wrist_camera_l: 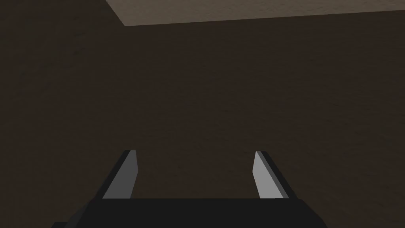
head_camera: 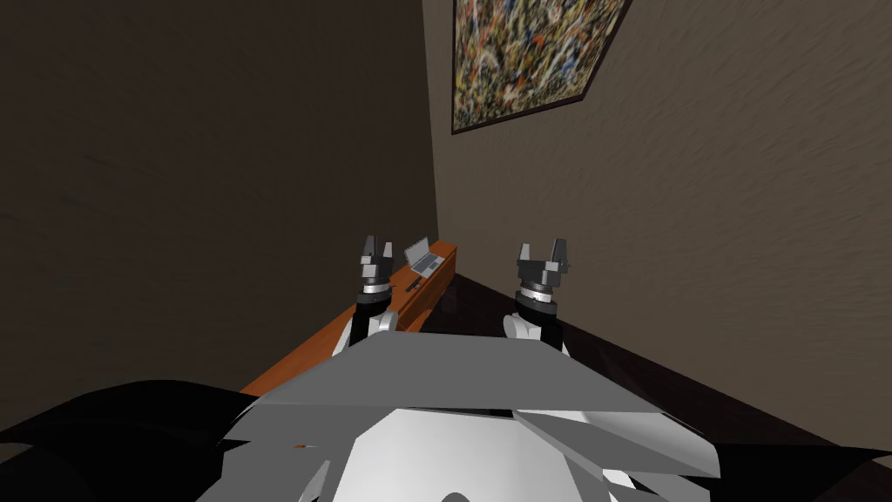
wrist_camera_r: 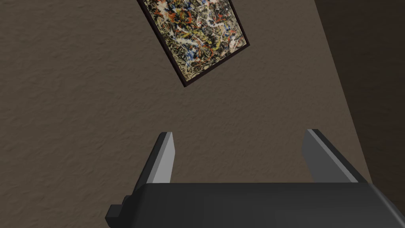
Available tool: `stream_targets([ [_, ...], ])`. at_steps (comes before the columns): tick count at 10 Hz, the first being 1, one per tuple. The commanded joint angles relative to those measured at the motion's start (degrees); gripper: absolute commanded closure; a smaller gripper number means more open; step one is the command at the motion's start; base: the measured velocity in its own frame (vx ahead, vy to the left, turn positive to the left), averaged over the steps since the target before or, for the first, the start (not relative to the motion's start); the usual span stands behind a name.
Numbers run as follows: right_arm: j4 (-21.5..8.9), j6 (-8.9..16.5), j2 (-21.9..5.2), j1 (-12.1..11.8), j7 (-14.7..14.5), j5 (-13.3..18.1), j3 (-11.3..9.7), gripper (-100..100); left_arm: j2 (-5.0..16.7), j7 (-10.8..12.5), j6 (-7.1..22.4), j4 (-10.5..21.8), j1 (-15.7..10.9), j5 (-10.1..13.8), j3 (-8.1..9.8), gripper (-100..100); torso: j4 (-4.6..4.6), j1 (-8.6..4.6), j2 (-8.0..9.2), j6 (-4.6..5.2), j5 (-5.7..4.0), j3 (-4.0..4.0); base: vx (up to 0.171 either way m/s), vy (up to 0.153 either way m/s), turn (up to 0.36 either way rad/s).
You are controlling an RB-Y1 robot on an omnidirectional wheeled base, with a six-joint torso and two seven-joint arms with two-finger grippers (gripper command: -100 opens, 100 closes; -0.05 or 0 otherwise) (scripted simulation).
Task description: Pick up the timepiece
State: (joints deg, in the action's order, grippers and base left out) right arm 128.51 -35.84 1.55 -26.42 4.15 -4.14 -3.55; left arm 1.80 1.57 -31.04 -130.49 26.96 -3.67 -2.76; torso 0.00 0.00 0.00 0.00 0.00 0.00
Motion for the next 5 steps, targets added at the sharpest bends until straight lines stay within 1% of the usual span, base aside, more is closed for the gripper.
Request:
stream_targets([
  [1,0.0,0.0,0.0,0.0,0.0,0.0,0.0,0,1.0,0.8,1.4,2.3,-1.3,1.5,0.23,-100,0.0,0.0,0.0,0.0,0.0,0.0,-0.013,-0.001,0.038],
  [3,0.0,0.0,0.0,0.0,0.0,0.0,0.0,0,1.8,1.7,2.8,4.8,-2.7,3.1,0.5,-100,0.01,0.02,0.05,0.0,0.01,0.03,-0.023,0.002,0.02],
  [5,0.0,0.0,0.0,0.0,0.0,0.0,0.0,0,2.6,2.8,4.6,8.1,-4.4,5.2,0.87,-100,0.01,0.04,0.06,0.0,0.01,0.03,-0.019,0.006,0.028],
])
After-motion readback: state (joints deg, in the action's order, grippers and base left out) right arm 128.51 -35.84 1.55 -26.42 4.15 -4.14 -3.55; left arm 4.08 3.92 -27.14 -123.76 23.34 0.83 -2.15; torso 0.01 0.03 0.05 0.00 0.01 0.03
